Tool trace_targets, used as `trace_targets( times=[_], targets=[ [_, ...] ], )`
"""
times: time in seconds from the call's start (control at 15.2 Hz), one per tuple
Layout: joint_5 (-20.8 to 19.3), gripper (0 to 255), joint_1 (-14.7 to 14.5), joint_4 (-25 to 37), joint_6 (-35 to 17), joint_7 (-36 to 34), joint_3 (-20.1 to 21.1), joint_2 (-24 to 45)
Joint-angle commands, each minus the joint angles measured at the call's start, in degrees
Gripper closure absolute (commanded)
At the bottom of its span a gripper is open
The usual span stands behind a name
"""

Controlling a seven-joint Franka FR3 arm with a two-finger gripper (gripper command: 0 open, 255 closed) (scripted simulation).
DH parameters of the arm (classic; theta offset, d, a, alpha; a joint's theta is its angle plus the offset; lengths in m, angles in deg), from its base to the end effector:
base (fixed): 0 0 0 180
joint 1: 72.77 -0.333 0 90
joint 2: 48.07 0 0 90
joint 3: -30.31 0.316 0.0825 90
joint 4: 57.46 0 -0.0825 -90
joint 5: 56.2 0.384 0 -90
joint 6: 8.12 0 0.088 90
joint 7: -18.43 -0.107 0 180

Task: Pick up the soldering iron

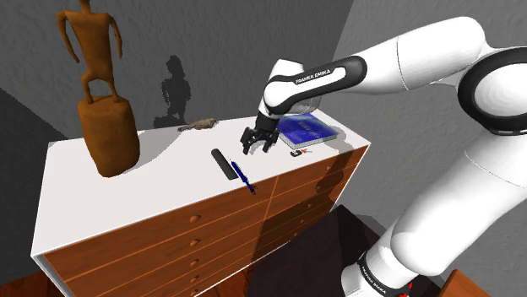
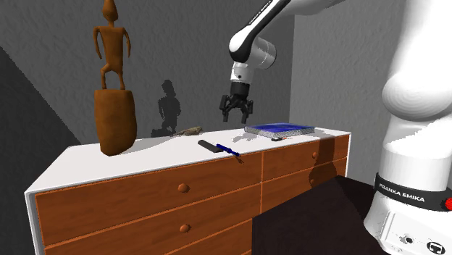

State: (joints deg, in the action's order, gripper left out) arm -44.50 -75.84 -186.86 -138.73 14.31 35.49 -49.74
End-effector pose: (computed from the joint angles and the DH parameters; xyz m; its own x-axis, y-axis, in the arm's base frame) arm 0.5149 0.0797 0.3794 0.9978 -0.0594 0.0283 -0.0541 -0.9856 -0.1602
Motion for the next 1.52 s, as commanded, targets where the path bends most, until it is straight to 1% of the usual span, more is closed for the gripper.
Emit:
trace_targets(
  times=[0.0,0.33,0.4,0.86,0.99,1.06,1.45],
  targets=[
    [0.4,0,-0.4,2.7,-2.5,-1.1,0.4,4.9],
    [1.1,0,-1.1,10.8,-6.0,-3.2,0.8,16.1],
    [1.1,0,-1.1,11.1,-6.1,-3.3,0.8,16.5],
    [1.7,0,-1.1,10.0,-11.0,-2.2,1.0,20.4],
    [1.7,0,-1.1,10.0,-11.0,-2.2,1.0,20.4],
    [1.7,255,-1.1,10.0,-11.0,-2.2,1.0,20.3],
    [1.8,255,-1.2,9.4,-11.1,-2.3,1.0,19.8]
  ],
)
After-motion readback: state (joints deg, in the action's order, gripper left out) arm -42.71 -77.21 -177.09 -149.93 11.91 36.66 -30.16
